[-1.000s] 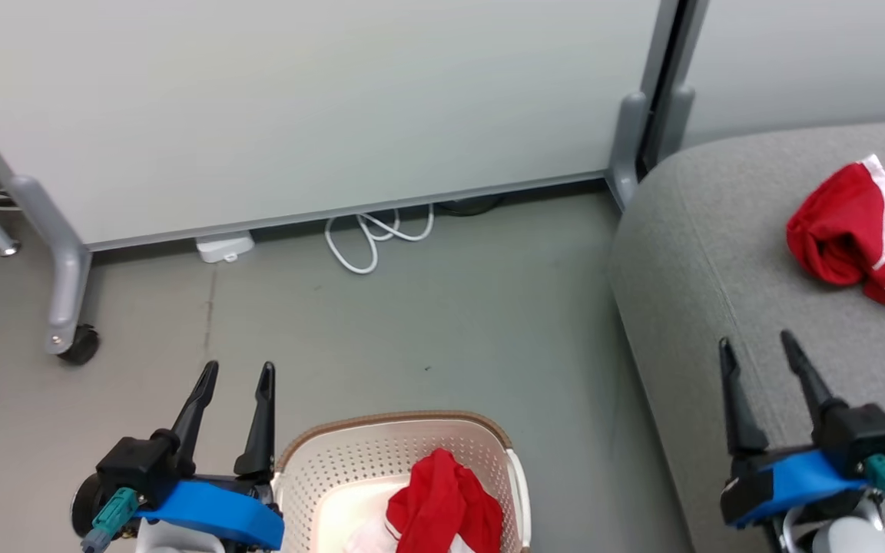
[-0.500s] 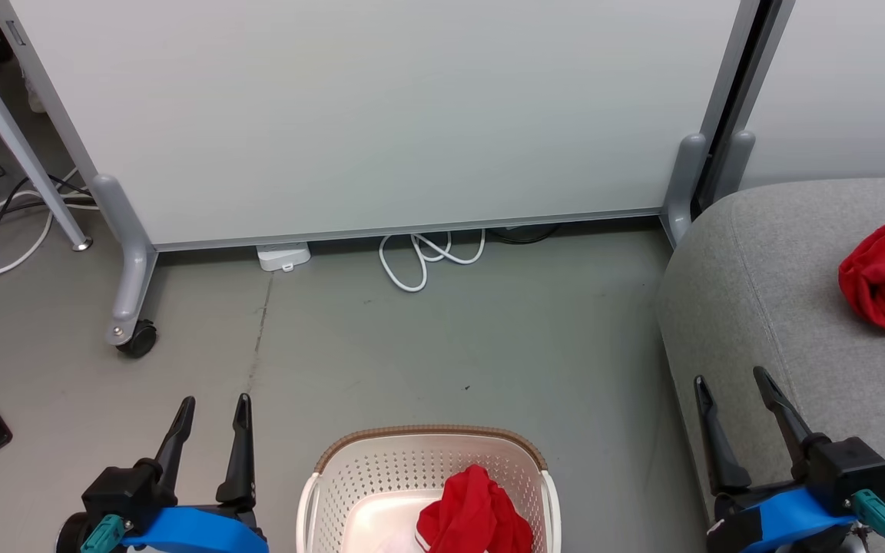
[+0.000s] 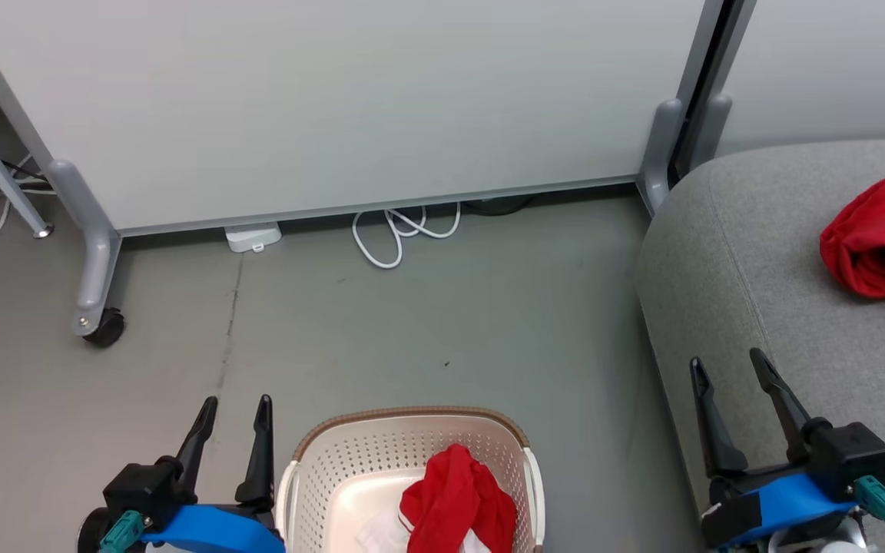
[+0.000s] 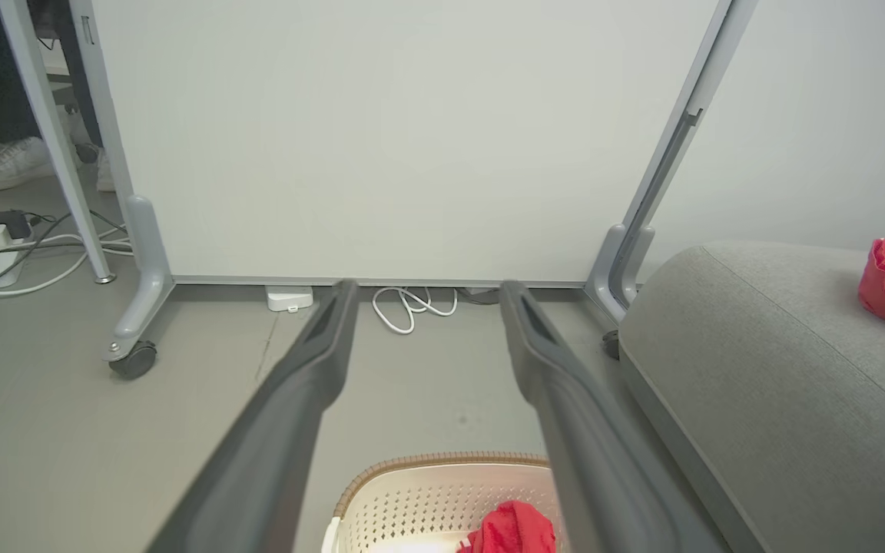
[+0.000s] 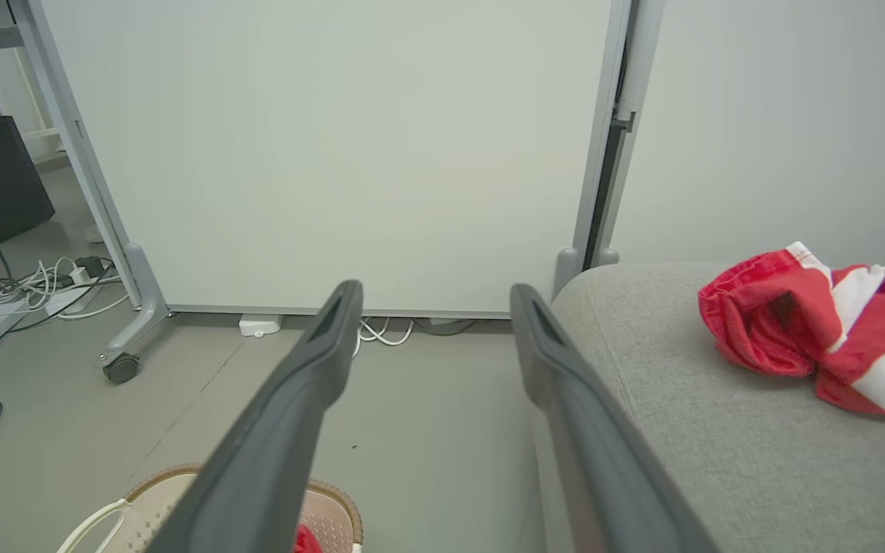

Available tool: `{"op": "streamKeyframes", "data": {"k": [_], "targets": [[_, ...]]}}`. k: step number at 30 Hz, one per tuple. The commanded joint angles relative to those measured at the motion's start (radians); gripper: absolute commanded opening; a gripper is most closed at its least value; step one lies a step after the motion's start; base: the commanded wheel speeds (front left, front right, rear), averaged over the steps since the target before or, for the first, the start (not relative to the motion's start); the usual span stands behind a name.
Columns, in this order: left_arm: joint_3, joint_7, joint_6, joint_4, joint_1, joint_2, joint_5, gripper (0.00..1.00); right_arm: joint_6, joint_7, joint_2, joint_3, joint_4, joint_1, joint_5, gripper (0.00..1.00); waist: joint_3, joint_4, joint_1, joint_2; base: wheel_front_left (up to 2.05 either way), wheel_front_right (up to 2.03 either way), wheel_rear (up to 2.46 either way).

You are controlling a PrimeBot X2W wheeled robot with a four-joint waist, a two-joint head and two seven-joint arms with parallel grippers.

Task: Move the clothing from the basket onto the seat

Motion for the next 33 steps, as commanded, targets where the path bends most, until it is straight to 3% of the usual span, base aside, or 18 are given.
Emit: {"op": "streamKeyframes", "data": {"k": [1,9,23,33], "targets": [[-0.005,-0.003,-0.002,0.002,-0.023,0.002,-0.007,1.00,0.000,-0.008,0.000,0.008,-0.010,-0.023,0.009,1.00,0.036,-0.026,0.0000,-0.0001,0.00,0.00,0.00],[-0.119,-0.003,-0.002,0.093,-0.138,0.029,-0.053,1.00,0.000,-0.026,0.000,0.039,-0.043,-0.104,0.024,1.00,0.240,-0.115,0.0000,-0.0001,0.00,0.00,0.00],[-0.517,0.011,-0.002,0.435,-0.459,0.126,-0.197,1.00,0.000,-0.072,0.001,0.135,-0.115,-0.259,0.107,1.00,0.659,-0.296,0.0000,-0.0001,0.00,0.00,0.00],[-0.626,0.009,-0.002,0.571,-0.612,0.218,-0.269,1.00,0.000,-0.077,0.001,0.215,-0.183,-0.317,0.173,1.00,0.857,-0.406,0.0000,-0.0001,0.00,0.00,0.00]]}}
